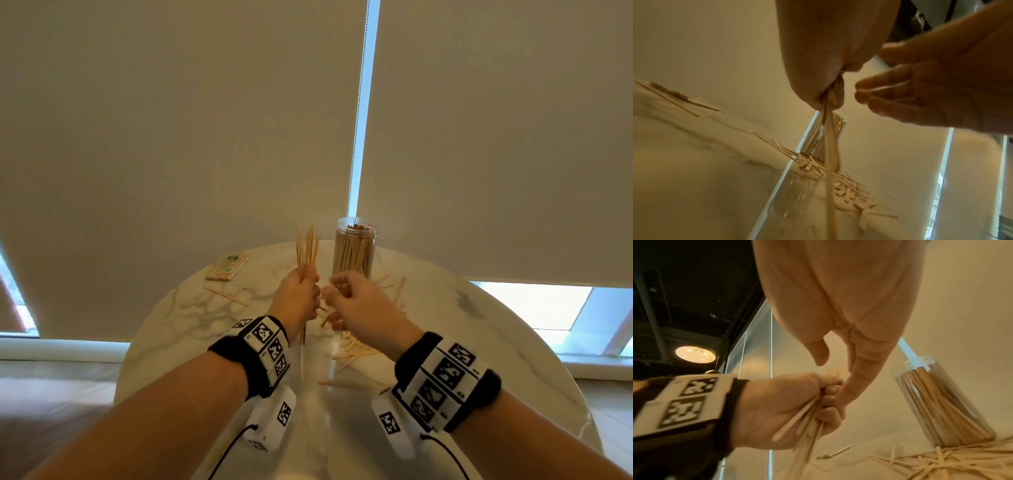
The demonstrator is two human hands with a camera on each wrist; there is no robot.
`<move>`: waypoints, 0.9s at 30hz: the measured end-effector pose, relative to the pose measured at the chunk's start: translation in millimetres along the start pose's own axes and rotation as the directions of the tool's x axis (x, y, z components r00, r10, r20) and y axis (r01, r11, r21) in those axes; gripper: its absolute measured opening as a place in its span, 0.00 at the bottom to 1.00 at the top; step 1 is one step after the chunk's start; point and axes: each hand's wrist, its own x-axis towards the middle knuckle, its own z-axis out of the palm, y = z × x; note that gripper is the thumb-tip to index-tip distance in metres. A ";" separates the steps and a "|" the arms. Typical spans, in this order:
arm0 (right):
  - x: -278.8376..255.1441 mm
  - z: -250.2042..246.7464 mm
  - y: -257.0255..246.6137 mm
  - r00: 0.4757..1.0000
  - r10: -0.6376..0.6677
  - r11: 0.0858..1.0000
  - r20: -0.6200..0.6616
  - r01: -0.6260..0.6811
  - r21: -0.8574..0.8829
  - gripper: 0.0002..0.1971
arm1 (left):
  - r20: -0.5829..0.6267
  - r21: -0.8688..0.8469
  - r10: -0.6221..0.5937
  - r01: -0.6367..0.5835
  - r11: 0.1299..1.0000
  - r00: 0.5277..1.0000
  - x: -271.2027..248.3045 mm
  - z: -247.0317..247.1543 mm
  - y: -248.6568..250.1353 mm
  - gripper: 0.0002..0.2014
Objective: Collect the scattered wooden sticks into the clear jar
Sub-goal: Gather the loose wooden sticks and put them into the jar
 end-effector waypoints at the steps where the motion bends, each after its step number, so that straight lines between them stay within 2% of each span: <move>1: 5.0 -3.9 2.1 0.997 -0.044 0.999 -0.057 0.043 -0.020 0.24 | 0.041 -0.014 0.017 -0.017 1.000 0.999 -4.9 -1.6 1.6 0.17; 4: 19.6 -18.2 -8.6 0.960 -0.191 0.977 -0.203 0.206 0.054 0.31 | 0.176 0.069 0.086 -0.100 0.993 0.981 -24.2 -1.3 6.3 0.16; 6: 28.6 -27.2 -23.1 0.927 -0.256 0.962 -0.273 0.272 0.021 0.29 | 0.248 0.148 0.118 -0.158 0.976 0.961 -34.0 2.6 9.6 0.17; 7: 30.6 -31.0 -31.2 0.920 -0.278 0.960 -0.274 0.278 -0.040 0.26 | 0.270 0.173 0.127 -0.178 0.969 0.954 -37.1 5.2 11.0 0.18; 9: 32.0 -35.0 -44.6 0.947 -0.271 0.961 -0.173 0.254 -0.113 0.19 | 0.292 0.162 0.114 -0.167 0.973 0.950 -41.6 10.2 13.9 0.19; 11: 32.8 -34.6 -52.5 0.965 -0.251 0.967 -0.079 0.246 -0.068 0.20 | 0.294 0.107 0.090 -0.127 0.986 0.952 -43.9 14.2 15.4 0.19; 14: 35.0 -36.9 -53.8 0.945 -0.296 0.953 -0.140 0.281 -0.112 0.15 | 0.293 0.087 0.080 -0.110 0.990 0.953 -43.7 15.8 18.5 0.18; 17: 30.4 -32.6 -51.8 0.973 -0.232 0.970 -0.012 0.230 -0.083 0.15 | 0.306 0.101 0.067 -0.102 0.990 0.950 -45.7 15.8 25.0 0.16; 18: 28.3 -31.1 -50.7 0.975 -0.223 0.973 -0.008 0.222 -0.068 0.15 | 0.296 0.123 0.070 -0.110 0.986 0.953 -47.2 14.6 28.1 0.16; 21: 21.8 -31.8 -43.4 0.966 -0.227 0.973 -0.127 0.229 -0.004 0.17 | 0.274 0.232 0.093 -0.160 0.959 0.957 -45.8 4.5 40.7 0.16; 24: 15.3 -30.9 -21.6 0.977 -0.120 0.993 -0.178 0.119 -0.017 0.14 | 0.279 0.409 0.033 -0.150 0.900 0.960 -40.0 -19.2 52.2 0.18; 26: 8.0 -27.6 -1.9 0.998 0.017 0.986 -0.064 -0.027 -0.164 0.14 | 0.299 0.580 -0.040 -0.148 0.801 0.954 -39.9 -38.8 54.0 0.18; 27: 3.8 -26.2 7.7 0.996 0.079 0.947 0.040 -0.062 -0.315 0.13 | 0.312 0.695 -0.080 -0.170 0.699 0.947 -42.4 -48.4 53.7 0.17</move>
